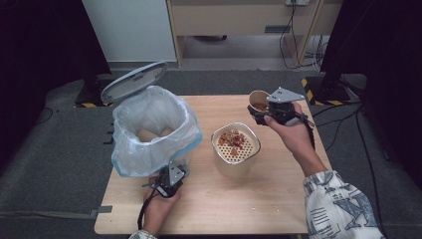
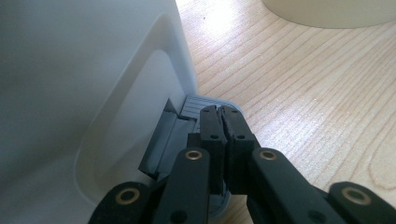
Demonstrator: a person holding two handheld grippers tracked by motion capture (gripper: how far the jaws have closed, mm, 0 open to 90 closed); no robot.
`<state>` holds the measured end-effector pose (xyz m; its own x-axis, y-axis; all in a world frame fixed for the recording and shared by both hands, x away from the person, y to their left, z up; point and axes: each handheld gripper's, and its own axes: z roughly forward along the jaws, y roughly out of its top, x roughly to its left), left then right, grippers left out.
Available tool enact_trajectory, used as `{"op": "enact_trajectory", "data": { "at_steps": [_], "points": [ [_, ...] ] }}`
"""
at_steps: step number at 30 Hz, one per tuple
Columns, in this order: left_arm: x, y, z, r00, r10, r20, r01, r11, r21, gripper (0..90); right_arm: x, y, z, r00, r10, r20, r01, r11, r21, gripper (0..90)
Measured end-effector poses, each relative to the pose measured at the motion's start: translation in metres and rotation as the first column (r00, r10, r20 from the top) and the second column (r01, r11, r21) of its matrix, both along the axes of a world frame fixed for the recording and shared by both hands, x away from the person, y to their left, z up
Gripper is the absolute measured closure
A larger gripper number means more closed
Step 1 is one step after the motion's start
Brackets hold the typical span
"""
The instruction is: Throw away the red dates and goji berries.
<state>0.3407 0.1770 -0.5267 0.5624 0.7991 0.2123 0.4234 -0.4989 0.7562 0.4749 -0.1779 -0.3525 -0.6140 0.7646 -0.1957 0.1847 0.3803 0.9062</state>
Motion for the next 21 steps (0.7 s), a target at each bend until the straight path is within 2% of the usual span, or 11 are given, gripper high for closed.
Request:
{"op": "enact_trajectory", "data": {
  "at_steps": [3,6,9,12,14,18,21],
  "points": [
    [0.000,0.000,0.000,1.0000,-0.001,0.000,0.001,1.0000,-0.001,87.4,0.000,0.002,0.001,1.0000,0.000,0.001,0.000,0.9999,0.012,31.5],
    [0.000,0.000,0.000,1.0000,-0.002,-0.001,0.002,1.0000,-0.004,87.4,-0.004,0.011,-0.002,0.9990,0.044,-0.004,-0.044,0.9990,0.013,31.5],
    [0.000,0.000,0.000,1.0000,-0.001,0.002,0.001,1.0000,-0.003,87.4,-0.006,0.011,-0.003,0.9982,0.060,-0.003,-0.060,0.9982,0.005,31.5],
    [0.000,0.000,0.000,1.0000,-0.002,0.000,0.002,1.0000,0.004,87.3,-0.002,0.000,-0.003,0.9998,0.015,-0.012,-0.015,0.9999,0.006,31.5],
    [0.000,0.000,0.000,1.0000,-0.001,0.000,0.001,1.0000,-0.001,87.3,-0.002,0.002,-0.002,0.9998,0.015,-0.010,-0.014,0.9997,0.017,31.5],
    [0.000,0.000,0.000,1.0000,-0.001,0.000,0.001,1.0000,-0.001,87.3,-0.005,0.013,-0.005,0.9978,0.066,-0.009,-0.065,0.9978,0.008,31.5],
    [0.000,0.000,0.000,1.0000,-0.001,0.002,0.001,1.0000,-0.004,87.3,-0.006,0.015,-0.005,0.9975,0.071,-0.004,-0.071,0.9975,0.006,31.5]
  ]
}}
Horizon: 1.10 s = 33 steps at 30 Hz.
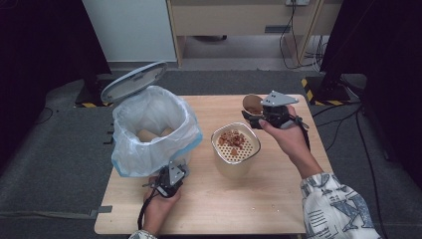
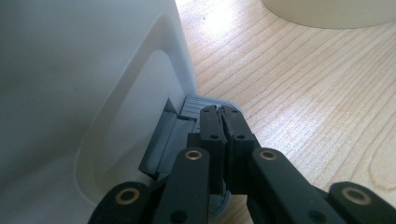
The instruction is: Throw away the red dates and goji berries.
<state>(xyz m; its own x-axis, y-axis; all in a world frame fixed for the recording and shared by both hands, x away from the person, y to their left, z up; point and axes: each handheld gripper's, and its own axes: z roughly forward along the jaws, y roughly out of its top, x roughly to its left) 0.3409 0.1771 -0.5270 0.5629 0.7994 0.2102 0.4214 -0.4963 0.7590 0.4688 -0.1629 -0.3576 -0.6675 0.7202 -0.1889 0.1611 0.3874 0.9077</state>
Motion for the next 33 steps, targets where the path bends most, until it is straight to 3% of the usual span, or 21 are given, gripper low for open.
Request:
{"op": "enact_trajectory", "data": {
  "at_steps": [7,12,15,20,26,33],
  "points": [
    [0.000,0.000,0.000,1.0000,0.000,-0.001,0.000,1.0000,-0.001,87.3,-0.003,0.004,0.001,0.9992,0.004,0.040,-0.002,0.9992,-0.039,31.5],
    [0.000,0.000,0.000,1.0000,0.000,0.000,0.000,1.0000,-0.001,87.3,-0.008,0.011,0.000,0.9940,0.029,0.105,-0.020,0.9960,-0.087,31.5],
    [0.000,0.000,0.000,1.0000,0.000,-0.001,0.000,1.0000,-0.001,87.3,-0.010,0.013,0.001,0.9884,0.044,0.145,-0.026,0.9917,-0.126,31.5],
    [0.000,0.000,0.000,1.0000,0.000,-0.001,0.000,1.0000,-0.001,87.3,-0.015,0.016,0.001,0.9719,0.074,0.223,-0.026,0.9774,-0.210,31.6],
    [0.000,0.000,0.000,1.0000,0.000,-0.002,0.000,1.0000,0.002,87.2,-0.017,0.015,-0.002,0.9641,0.104,0.244,-0.038,0.9649,-0.260,31.6],
    [0.000,0.000,0.000,1.0000,0.001,-0.002,-0.001,1.0000,0.001,87.3,-0.015,0.016,-0.002,0.9638,0.097,0.248,-0.030,0.9644,-0.263,31.6]
  ]
}}
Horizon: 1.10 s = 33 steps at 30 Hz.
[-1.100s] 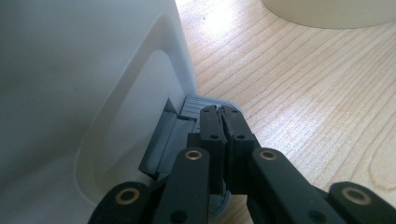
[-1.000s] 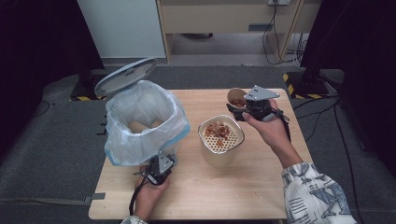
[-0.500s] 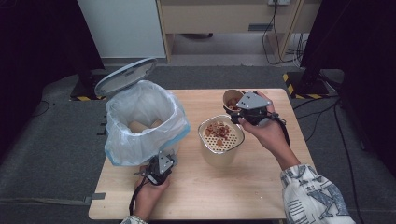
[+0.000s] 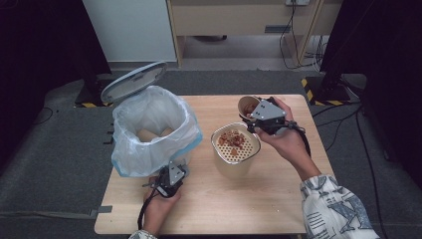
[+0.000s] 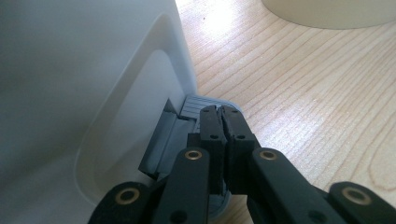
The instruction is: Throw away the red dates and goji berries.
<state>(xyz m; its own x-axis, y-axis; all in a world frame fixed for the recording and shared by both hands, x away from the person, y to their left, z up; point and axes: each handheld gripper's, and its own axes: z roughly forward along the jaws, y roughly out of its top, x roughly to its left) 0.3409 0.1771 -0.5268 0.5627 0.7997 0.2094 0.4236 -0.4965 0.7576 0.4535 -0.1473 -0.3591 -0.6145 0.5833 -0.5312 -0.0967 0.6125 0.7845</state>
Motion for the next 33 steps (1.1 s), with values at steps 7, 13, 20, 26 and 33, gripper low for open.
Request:
{"op": "enact_trajectory", "data": {
  "at_steps": [7,13,20,26,33],
  "points": [
    [0.000,0.000,0.000,1.0000,-0.001,0.002,0.001,1.0000,-0.002,87.2,0.002,-0.006,0.002,0.9999,-0.016,-0.001,0.016,0.9999,-0.007,31.6],
    [0.000,0.000,0.000,1.0000,0.001,0.001,-0.001,1.0000,0.003,87.2,0.002,-0.008,0.003,1.0000,-0.005,0.000,0.005,0.9994,-0.034,31.5],
    [0.000,0.000,0.000,1.0000,0.000,0.003,0.000,1.0000,-0.003,87.2,0.020,-0.013,0.028,0.9993,-0.008,0.036,0.009,0.9990,-0.043,31.6],
    [0.000,0.000,0.000,1.0000,-0.001,0.001,0.001,1.0000,-0.002,87.1,0.021,-0.008,0.032,0.9971,0.032,0.070,-0.024,0.9934,-0.112,31.6],
    [0.000,0.000,0.000,1.0000,0.001,0.002,-0.001,1.0000,-0.002,87.0,0.019,-0.015,0.041,0.9955,0.014,0.094,-0.003,0.9934,-0.115,31.6]
  ]
}}
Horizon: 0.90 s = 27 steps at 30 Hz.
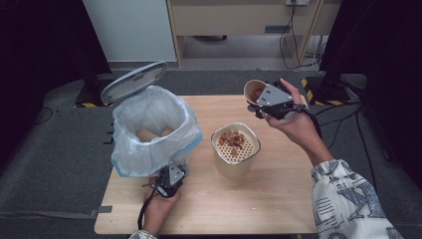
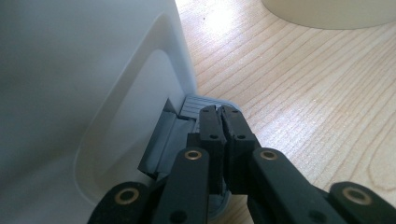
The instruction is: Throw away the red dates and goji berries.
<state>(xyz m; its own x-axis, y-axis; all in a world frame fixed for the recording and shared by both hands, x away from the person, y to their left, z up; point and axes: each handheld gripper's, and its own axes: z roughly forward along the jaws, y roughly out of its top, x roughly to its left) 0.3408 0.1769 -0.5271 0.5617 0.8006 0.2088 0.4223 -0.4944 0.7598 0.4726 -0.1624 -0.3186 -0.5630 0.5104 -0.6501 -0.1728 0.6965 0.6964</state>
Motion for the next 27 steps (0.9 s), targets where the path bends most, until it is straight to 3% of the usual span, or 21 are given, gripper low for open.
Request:
{"op": "enact_trajectory", "data": {
  "at_steps": [4,9,14,19,27],
  "points": [
    [0.000,0.000,0.000,1.0000,0.000,0.000,0.000,1.0000,0.000,87.0,-0.005,0.008,-0.001,0.9994,0.035,0.000,-0.035,0.9986,-0.039,31.6],
    [0.000,0.001,0.000,1.0000,-0.003,-0.004,0.003,1.0000,0.006,87.0,-0.004,0.002,0.004,0.9999,0.010,0.013,-0.010,0.9993,-0.036,31.6],
    [0.000,0.000,0.000,1.0000,0.000,-0.003,0.000,1.0000,0.000,86.8,-0.008,0.009,0.004,0.9991,0.023,0.037,-0.019,0.9939,-0.109,31.6],
    [0.000,0.000,0.000,1.0000,-0.002,-0.004,0.002,1.0000,0.005,86.8,-0.009,0.009,0.003,0.9988,0.019,0.044,-0.014,0.9923,-0.123,31.6],
    [0.000,0.000,0.000,1.0000,0.000,-0.004,0.000,1.0000,-0.003,86.8,-0.016,0.019,-0.005,0.9940,0.033,0.104,-0.006,0.9677,-0.252,31.6]
  ]
}}
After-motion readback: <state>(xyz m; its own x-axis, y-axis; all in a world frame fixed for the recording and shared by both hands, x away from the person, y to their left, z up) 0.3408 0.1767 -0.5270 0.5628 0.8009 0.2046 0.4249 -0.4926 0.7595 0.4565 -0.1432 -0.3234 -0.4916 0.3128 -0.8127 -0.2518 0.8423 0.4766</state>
